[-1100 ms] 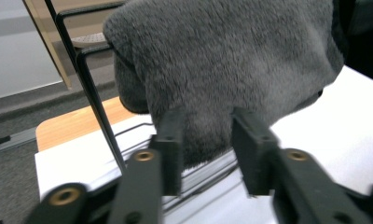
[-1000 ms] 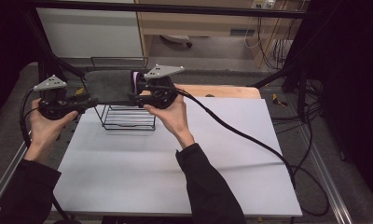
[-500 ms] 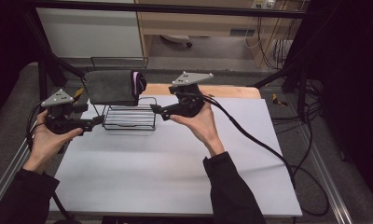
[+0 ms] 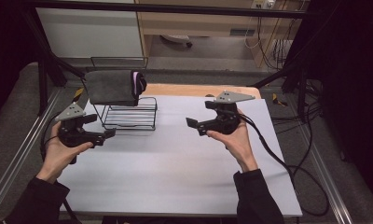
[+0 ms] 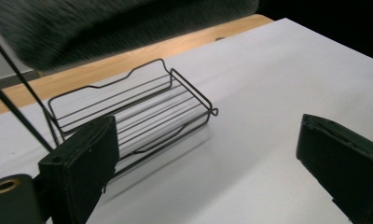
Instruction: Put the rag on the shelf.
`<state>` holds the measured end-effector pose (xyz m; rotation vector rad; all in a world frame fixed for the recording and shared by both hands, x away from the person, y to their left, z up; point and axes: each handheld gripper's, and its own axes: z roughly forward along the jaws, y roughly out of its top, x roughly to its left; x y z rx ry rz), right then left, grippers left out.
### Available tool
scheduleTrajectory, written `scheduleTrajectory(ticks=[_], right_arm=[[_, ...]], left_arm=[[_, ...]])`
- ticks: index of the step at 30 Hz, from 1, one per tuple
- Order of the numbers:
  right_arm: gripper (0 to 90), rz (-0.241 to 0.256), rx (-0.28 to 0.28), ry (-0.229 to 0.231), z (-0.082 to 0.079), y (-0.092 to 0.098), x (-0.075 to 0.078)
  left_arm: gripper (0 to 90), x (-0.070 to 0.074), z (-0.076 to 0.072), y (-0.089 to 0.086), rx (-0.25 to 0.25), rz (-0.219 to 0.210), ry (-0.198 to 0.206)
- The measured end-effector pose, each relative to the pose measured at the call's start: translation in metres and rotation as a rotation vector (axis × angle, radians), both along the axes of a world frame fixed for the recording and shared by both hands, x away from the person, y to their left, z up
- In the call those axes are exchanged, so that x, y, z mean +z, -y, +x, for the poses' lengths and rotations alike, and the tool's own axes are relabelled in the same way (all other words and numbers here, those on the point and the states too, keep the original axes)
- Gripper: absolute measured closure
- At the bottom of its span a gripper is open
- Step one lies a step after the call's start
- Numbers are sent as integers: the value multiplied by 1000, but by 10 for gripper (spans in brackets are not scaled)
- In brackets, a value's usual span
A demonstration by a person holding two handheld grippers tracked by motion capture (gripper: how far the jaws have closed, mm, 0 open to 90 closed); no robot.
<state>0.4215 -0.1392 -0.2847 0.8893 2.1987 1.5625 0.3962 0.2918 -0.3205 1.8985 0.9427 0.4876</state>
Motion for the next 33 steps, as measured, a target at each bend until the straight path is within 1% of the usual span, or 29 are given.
scheduleTrajectory(ticks=[3,7,11,14,21,26,27,29,33], right_arm=[[21,-4,-18,-10,-6,14,-10],[9,-17,-37,-25,-12,28,-25],[8,-23,-42,-47,-17,40,-43],[8,-38,-34,-52,-21,47,-56],[9,-47,-47,-85,-28,63,-86],[8,-52,-55,-126,-33,76,-108],[8,-56,-49,-133,-34,79,-112],[8,-64,-59,-147,-36,84,-120],[8,-75,-68,-162,-41,95,-135]], left_arm=[[60,-10,-1,6,-9,-10,-11],[60,-23,-3,13,-23,-3,-18],[65,-36,-6,19,-46,5,-18],[69,-46,-8,22,-54,6,-26],[77,-72,-12,24,-64,21,-45],[85,-88,-16,24,-70,29,-60],[85,-91,-16,24,-72,30,-62],[87,-97,-18,23,-72,36,-63],[95,-105,-21,21,-80,44,-69]])
